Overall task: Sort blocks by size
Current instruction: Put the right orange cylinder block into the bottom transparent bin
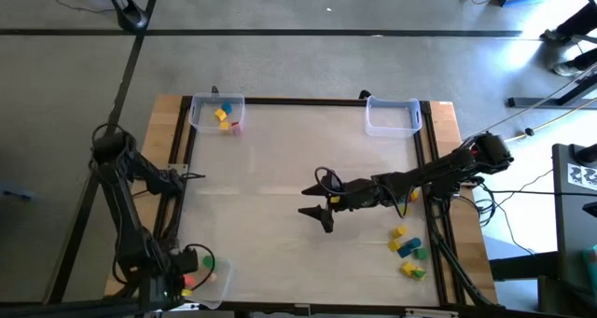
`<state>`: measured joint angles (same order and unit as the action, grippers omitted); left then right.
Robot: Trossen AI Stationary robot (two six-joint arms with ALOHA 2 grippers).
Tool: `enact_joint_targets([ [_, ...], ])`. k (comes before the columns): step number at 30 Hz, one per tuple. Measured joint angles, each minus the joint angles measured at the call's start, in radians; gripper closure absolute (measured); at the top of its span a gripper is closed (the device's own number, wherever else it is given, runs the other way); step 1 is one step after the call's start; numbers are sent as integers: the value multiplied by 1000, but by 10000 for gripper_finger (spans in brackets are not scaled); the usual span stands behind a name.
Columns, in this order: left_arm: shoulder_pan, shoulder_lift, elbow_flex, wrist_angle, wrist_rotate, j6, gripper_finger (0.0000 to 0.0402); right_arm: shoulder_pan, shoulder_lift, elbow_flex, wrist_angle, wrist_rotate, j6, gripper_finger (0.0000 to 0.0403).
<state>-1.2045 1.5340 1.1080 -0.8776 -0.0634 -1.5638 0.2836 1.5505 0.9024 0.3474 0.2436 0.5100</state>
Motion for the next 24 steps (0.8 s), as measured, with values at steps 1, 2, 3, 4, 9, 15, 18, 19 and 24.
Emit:
enact_joint_targets([
  [1, 0, 12, 0, -3, 4, 1, 286, 0, 0, 0, 0, 0, 2, 100],
  [2, 1, 24, 0, -6, 4, 1, 286, -1, 0, 0, -1, 0, 2, 100],
  [3, 2, 34, 0, -10, 4, 1, 286, -2, 0, 0, -2, 0, 3, 100],
  [4, 2, 45, 0, -11, 5, 1, 286, -2, 0, 0, -1, 0, 2, 100],
  [9, 2, 94, -3, -15, 5, 0, 285, -2, 0, 0, -8, 0, 2, 100],
  [15, 3, 133, -4, -11, 5, 21, 279, -2, 0, 0, -8, 0, 2, 100],
  [18, 3, 134, -4, -11, 5, 41, 263, -2, 0, 0, -11, 0, 1, 100],
  [19, 3, 134, -4, -12, 5, 46, 255, -2, 0, 0, -15, 0, 1, 100],
  [24, 3, 131, -5, -22, 18, 51, 217, -2, 0, 0, -39, 5, -10, 100],
])
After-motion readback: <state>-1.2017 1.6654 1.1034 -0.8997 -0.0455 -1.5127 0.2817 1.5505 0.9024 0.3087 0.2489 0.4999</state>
